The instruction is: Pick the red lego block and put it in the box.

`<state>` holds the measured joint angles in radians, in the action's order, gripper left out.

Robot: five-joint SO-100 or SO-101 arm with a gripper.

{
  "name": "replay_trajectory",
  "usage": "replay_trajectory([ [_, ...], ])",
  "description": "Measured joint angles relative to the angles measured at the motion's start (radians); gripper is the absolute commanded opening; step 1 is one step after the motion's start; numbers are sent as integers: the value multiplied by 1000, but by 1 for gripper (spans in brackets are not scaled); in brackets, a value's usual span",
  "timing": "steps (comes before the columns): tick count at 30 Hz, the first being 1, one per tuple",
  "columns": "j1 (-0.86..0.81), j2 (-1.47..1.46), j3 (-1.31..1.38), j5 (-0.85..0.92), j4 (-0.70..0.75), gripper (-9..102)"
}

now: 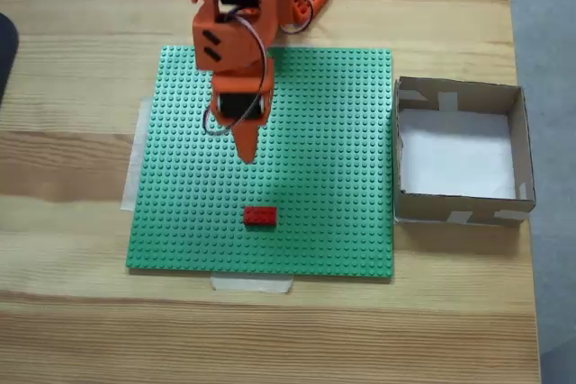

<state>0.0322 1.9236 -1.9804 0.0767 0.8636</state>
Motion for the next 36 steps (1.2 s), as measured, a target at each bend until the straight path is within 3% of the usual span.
replay_trajectory([
  [14,9,-318,318,0,123,26],
  [36,35,-545,422,-17,144,24],
])
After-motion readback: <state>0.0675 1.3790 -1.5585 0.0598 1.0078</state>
